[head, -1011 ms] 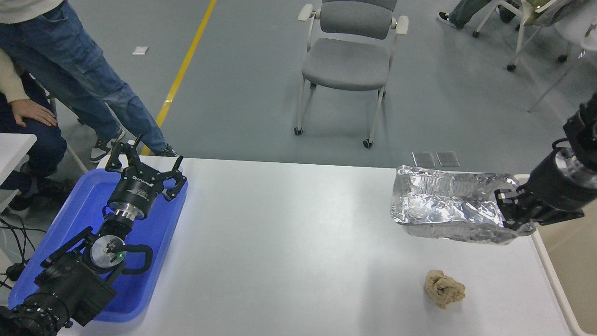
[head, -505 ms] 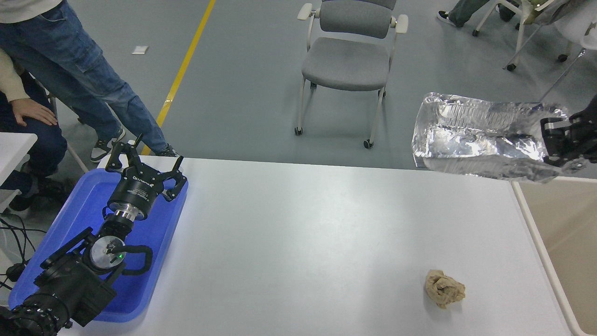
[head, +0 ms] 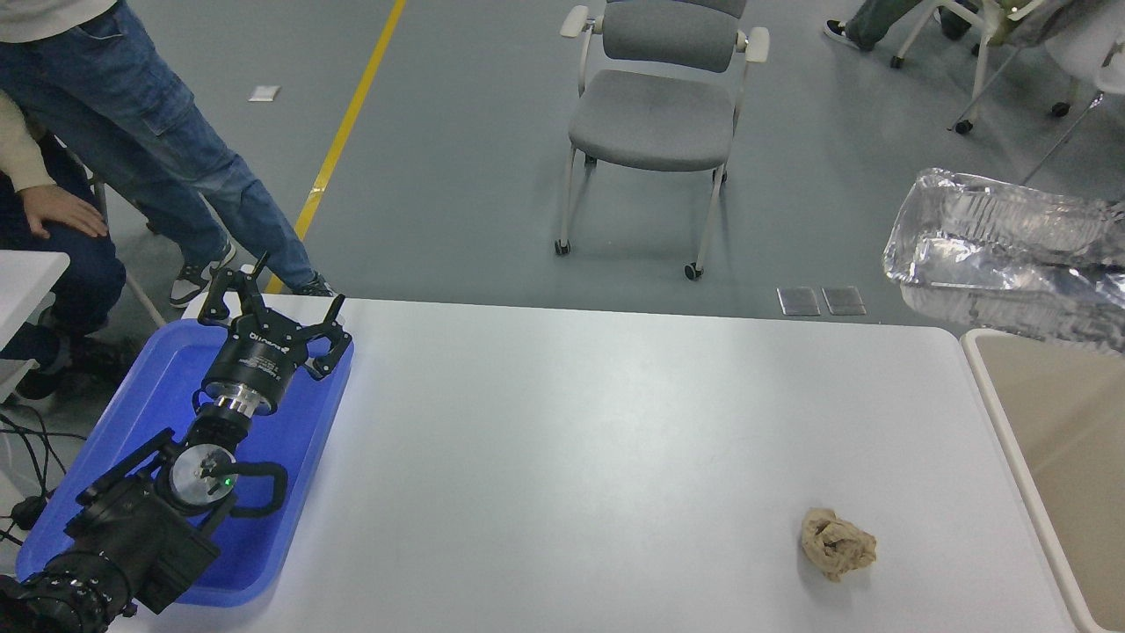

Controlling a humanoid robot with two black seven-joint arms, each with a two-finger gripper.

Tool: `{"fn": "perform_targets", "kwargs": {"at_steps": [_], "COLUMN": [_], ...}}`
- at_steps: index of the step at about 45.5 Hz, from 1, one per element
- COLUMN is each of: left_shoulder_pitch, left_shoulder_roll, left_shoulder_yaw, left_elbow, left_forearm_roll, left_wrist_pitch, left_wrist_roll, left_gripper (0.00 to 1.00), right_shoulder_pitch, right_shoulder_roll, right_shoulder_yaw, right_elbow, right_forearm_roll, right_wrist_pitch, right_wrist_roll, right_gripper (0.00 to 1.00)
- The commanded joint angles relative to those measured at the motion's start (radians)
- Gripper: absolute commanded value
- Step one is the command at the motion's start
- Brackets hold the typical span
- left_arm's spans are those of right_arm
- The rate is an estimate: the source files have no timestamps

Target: Pick up foil plate and place in dustbin

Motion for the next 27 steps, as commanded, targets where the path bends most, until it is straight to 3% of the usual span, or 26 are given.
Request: {"fn": "perform_targets", "kwargs": {"at_steps": [1,18,27], "left_shoulder_pitch": [0.001,0.001,0.001], "left_shoulder_roll": [0.000,0.000,0.000], "left_shoulder_yaw": [-0.001,0.001,0.001], "left_elbow": [0.000,0.000,0.000], "left_forearm_roll": [0.001,0.001,0.001], "left_wrist_pitch": [0.000,0.000,0.000], "left_wrist_roll": [0.000,0.000,0.000], "left_gripper": [1.00,1.00,1.00], "right_shoulder_pitch": [-0.002,-0.060,-0.125], "right_shoulder_roll": [-0.102,-0.353,-0.392], "right_shoulder_yaw": [-0.145,-0.212,-0.180], "right_elbow": [-0.053,-0.191,-0.257], "right_forearm_roll": [-0.007,-0.096,-0.076], "right_wrist_pitch": [0.000,0.000,0.000], "right_wrist_roll": [0.000,-0.003,-0.001], "right_gripper": [0.00,0.00,0.00]}}
